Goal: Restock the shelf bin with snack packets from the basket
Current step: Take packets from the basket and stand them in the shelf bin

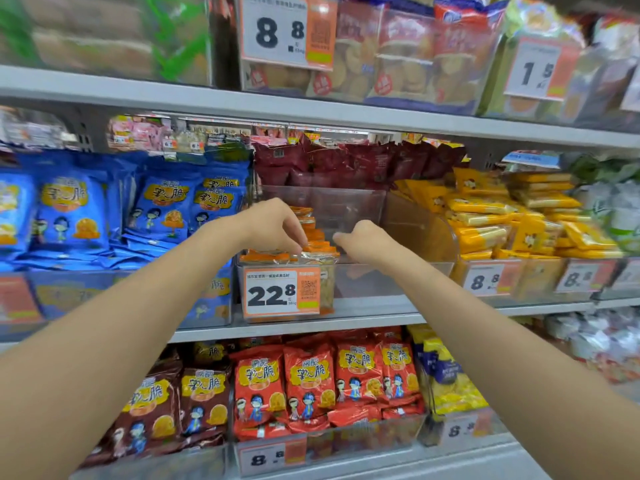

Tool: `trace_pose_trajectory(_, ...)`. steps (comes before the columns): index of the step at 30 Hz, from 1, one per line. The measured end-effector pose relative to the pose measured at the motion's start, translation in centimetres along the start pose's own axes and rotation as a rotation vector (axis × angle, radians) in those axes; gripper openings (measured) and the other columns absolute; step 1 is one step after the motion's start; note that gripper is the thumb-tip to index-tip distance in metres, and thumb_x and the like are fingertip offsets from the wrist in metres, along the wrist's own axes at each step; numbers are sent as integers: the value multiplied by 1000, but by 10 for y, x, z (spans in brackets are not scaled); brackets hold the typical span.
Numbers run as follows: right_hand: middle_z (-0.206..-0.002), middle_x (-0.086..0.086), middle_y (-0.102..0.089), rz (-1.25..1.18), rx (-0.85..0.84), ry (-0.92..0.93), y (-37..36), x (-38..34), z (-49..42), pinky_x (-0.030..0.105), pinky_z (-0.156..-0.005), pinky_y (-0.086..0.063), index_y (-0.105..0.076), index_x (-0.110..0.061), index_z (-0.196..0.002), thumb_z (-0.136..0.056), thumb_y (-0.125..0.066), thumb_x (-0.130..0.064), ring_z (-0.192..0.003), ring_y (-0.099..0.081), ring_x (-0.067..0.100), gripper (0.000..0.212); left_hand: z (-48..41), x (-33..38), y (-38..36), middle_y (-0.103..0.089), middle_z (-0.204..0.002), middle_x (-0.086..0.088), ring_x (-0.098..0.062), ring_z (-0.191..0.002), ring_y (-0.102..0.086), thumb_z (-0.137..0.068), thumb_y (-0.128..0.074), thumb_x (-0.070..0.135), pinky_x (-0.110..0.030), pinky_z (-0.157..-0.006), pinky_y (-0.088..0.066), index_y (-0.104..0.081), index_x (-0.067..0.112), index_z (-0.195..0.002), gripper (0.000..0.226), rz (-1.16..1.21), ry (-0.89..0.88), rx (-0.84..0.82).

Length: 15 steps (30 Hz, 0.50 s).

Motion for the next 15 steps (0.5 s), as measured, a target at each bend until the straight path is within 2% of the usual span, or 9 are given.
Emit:
trace_pose_trajectory(1, -65, 6, -52, -1, 10, -19, -1, 0, -2, 12, -30, -29, -49, -7, -69, -97, -54, -20, -42, -51, 15, 31, 0, 0, -1, -70, -89, 13, 0, -82, -64, -82, -76, 22, -23, -78, -52, -76, 24, -95, 13, -7, 2, 6)
trace_pose_trajectory(3, -71, 11, -59, -9, -28, -29, -8, -2, -6, 15, -37, -42, -57, -1, -75, -93, -58, -8, -48, -61, 12, 19, -1, -1, -3, -71, -93, 11, -3, -88, -64, -82, -76, 22, -25, -82, -52, -76, 23, -96, 14, -21, 6, 11)
trace_pose_trajectory(5, -88, 15, -71, -43, -29, 16, -9, -9, -10, 28, -68, -60, -71, 2, -87, -89, -64, -7, -78, -71, 18, 11, -1, -1, -4, -71, -87, 13, -3, -83, -65, -82, -76, 21, -24, -79, -53, -78, 23, -91, 9, -27, 6, 23)
trace_pose_trajectory(6, -90, 13, -74, -104, -1, 43, -6, -12, -11, 35, -79, -60, -75, -3, -85, -87, -69, -8, -86, -71, 21, 8, -1, 0, -3, -71, -83, 13, -2, -79, -65, -82, -76, 20, -22, -75, -53, -78, 23, -89, 7, -24, 5, 32)
trace_pose_trajectory(7, -88, 11, -75, -172, 20, 67, -3, -14, -10, 38, -83, -59, -77, -8, -81, -85, -72, -7, -87, -71, 22, 6, -1, 0, -3, -71, -79, 14, -2, -76, -65, -82, -76, 20, -20, -71, -51, -78, 23, -87, 6, -20, 3, 41)
trace_pose_trajectory(9, -86, 9, -74, -169, -12, 96, -5, -14, -5, 33, -80, -59, -78, -9, -80, -84, -73, -7, -86, -70, 20, 7, 0, 0, -3, -72, -80, 14, -2, -77, -65, -81, -77, 21, -17, -69, -49, -78, 23, -86, 5, -27, 3, 41)
trace_pose_trajectory(11, -86, 8, -73, -103, -61, 68, -10, -9, 0, 24, -64, -57, -78, -6, -85, -85, -70, -5, -77, -68, 17, 9, 0, 0, -5, -71, -82, 13, -1, -79, -64, -81, -76, 22, -15, -69, -48, -78, 23, -87, 6, -60, 10, 30)
trace_pose_trajectory(12, -84, 9, -73, -112, -58, 52, -10, -7, 0, 24, -62, -58, -78, -4, -85, -85, -68, -3, -74, -69, 18, 10, -1, -1, -5, -70, -82, 14, -1, -79, -63, -82, -76, 22, -14, -68, -46, -78, 23, -87, 6, -72, 20, 30)
trace_pose_trajectory(15, -84, 14, -73, -169, -3, 63, -2, -6, -1, 35, -74, -61, -75, 2, -91, -90, -59, -4, -74, -72, 23, 17, -4, -3, -6, -69, -81, 15, 0, -78, -61, -82, -76, 22, -14, -64, -44, -78, 22, -87, 5, -76, 56, 35)
Point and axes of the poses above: each hand's wrist, its own z-axis away from the middle knuckle, its own y-axis out of the back of the hand, x = y × z, the point moved 8 cm from there along -z, towards the middle knuckle
